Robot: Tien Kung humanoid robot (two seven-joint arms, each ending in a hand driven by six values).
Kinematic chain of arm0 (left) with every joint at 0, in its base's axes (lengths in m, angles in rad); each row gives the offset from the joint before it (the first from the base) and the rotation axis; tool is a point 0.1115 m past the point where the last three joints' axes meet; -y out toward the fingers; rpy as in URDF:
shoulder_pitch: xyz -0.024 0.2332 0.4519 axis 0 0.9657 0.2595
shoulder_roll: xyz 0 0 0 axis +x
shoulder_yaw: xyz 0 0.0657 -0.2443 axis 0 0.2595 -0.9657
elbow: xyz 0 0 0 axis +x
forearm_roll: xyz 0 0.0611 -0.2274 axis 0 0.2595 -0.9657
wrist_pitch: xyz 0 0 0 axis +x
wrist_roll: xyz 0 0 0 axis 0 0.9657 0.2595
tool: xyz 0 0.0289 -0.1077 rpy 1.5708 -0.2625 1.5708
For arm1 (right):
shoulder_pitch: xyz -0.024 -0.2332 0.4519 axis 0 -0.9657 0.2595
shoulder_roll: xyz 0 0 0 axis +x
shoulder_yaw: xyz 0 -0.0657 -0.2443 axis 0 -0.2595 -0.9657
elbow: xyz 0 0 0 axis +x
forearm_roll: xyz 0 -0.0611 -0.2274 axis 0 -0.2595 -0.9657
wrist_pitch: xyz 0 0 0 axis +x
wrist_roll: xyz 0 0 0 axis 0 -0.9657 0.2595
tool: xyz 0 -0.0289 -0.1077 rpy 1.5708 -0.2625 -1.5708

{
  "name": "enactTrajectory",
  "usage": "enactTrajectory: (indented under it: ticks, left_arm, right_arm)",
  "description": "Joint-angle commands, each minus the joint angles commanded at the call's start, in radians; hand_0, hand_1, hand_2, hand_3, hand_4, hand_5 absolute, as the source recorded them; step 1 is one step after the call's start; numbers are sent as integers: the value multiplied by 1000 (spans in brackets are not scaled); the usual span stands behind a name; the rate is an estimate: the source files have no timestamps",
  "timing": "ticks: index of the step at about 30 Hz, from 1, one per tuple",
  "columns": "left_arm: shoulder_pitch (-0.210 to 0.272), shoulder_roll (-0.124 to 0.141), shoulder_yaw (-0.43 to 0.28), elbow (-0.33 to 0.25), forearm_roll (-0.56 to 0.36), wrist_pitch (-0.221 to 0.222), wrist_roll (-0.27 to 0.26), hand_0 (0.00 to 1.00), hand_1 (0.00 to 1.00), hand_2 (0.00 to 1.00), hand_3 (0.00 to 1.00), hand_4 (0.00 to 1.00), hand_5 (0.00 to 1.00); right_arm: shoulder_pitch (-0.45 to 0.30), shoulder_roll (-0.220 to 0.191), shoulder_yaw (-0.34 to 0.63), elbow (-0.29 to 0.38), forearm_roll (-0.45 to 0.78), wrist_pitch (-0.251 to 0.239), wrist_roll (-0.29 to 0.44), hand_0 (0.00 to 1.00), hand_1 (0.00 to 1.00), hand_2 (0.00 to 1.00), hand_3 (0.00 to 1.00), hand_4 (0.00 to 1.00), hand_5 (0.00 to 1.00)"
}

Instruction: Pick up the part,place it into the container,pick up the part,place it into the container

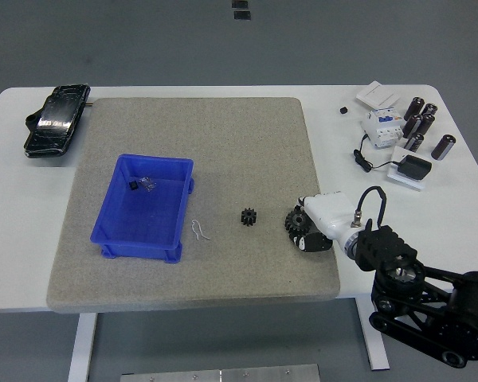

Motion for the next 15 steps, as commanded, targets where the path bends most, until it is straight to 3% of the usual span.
enactTrajectory:
  ticks: [8,15]
  left_arm:
    - [0,-2,0,0,-2,1,0,680,635,605,586,652,279]
    - [-1,-1,-14,-3,18,1,9,680,635,606,586,653,286]
  right_arm:
    - [54,28,-18,32,2,-22,8,238,380,447,565,559,68]
    - [182,152,-99,27,15,-42,22,236,381,444,563,564,66]
